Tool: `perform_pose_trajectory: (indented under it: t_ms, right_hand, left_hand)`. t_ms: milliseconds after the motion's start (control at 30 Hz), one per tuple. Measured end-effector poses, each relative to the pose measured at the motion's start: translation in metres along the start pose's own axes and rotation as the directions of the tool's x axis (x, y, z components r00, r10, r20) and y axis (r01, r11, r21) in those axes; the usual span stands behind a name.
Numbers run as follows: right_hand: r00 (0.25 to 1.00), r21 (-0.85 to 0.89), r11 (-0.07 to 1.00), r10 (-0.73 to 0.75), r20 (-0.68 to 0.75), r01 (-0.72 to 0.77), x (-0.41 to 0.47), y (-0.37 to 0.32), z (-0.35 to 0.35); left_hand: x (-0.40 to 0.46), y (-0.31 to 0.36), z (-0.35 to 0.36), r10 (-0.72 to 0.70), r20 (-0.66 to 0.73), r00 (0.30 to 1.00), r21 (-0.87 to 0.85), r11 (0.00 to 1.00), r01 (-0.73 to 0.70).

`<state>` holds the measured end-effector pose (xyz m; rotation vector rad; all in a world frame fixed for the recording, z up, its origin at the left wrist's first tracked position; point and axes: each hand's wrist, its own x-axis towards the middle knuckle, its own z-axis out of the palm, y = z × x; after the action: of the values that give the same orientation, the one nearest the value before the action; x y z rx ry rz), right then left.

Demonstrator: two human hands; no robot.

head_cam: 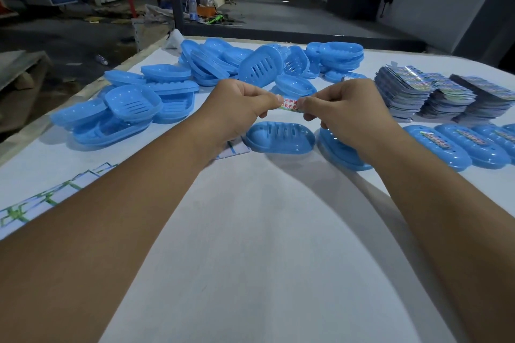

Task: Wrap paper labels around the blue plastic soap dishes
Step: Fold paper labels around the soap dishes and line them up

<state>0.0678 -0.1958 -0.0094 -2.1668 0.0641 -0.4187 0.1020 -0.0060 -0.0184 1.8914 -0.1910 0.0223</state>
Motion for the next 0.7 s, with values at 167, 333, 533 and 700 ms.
perform_pose_trajectory:
  t_ms: [167,333,533,700]
  right_hand:
    - [0.998,-0.060,0.998,-0.025,0.059,0.029,-0.001,0.001,0.002]
    - [0.995,-0.202,0.978,-0.035,0.092,0.053,-0.002,0.002,0.009]
    - [0.993,-0.326,0.944,-0.020,0.116,0.058,-0.002,0.001,0.012]
    - [0.991,-0.368,0.928,-0.016,0.131,0.064,-0.001,0.001,0.011]
  left_hand:
    - [0.001,-0.002,-0.003,0.020,-0.023,1.000,0.168,0.986,-0.016]
    - [-0.003,-0.003,-0.002,0.003,0.015,1.000,0.329,0.944,-0.008]
    - [-0.003,-0.001,-0.003,-0.022,0.053,0.998,0.429,0.903,-0.003]
    - [-0.002,-0.001,-0.003,-0.001,0.058,0.998,0.482,0.876,-0.027]
